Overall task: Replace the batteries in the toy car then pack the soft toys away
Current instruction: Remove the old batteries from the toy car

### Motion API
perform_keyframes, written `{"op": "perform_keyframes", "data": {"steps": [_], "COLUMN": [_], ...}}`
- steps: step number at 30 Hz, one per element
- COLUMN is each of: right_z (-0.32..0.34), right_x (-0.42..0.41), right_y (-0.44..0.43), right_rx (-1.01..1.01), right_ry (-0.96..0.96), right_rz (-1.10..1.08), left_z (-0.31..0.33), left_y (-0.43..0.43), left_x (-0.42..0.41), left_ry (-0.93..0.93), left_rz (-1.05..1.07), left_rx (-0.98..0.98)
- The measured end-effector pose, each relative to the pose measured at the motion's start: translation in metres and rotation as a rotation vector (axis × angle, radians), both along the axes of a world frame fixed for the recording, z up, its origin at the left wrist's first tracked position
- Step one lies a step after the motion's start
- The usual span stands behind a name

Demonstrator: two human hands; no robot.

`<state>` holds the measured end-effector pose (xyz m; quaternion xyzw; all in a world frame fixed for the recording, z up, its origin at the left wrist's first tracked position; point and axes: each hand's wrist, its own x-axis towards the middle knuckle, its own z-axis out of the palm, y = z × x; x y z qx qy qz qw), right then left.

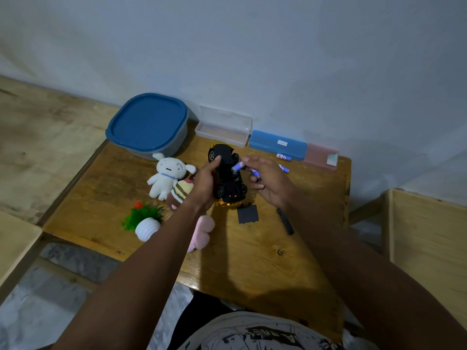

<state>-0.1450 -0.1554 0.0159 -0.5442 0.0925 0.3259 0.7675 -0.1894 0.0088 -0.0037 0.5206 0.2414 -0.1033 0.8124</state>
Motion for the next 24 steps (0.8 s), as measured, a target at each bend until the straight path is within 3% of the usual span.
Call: {"op": "perform_keyframes", "data": {"steps": [3,8,15,24], "right_z": [0.0,-0.013,-0.031,-0.033], "right_x": [0.005,0.007,0.009,0.009], "right_y": [-0.009,-0.018,-0.023,-0.026], "right_rx": [-0.014,-0.249,-0.481,-0.388], "right_ry": [0.126,0.198,0.02,0.112], "right_rz": [-0.06,-0.032,0.034,-0.004], "left_z": [-0.003,-0.007,-0.016,-0.02], "left_y": [0.0,-0.002,-0.004,-0.012], "left_x": [0.0,0.005,0.014,0.026], "left_ry": [0.038,0.063,0.088,0.109], "left_rz": [-0.043,-0.063,-0.102,-0.122], "left_rx": [0.034,0.111,0.158,0.166]}}
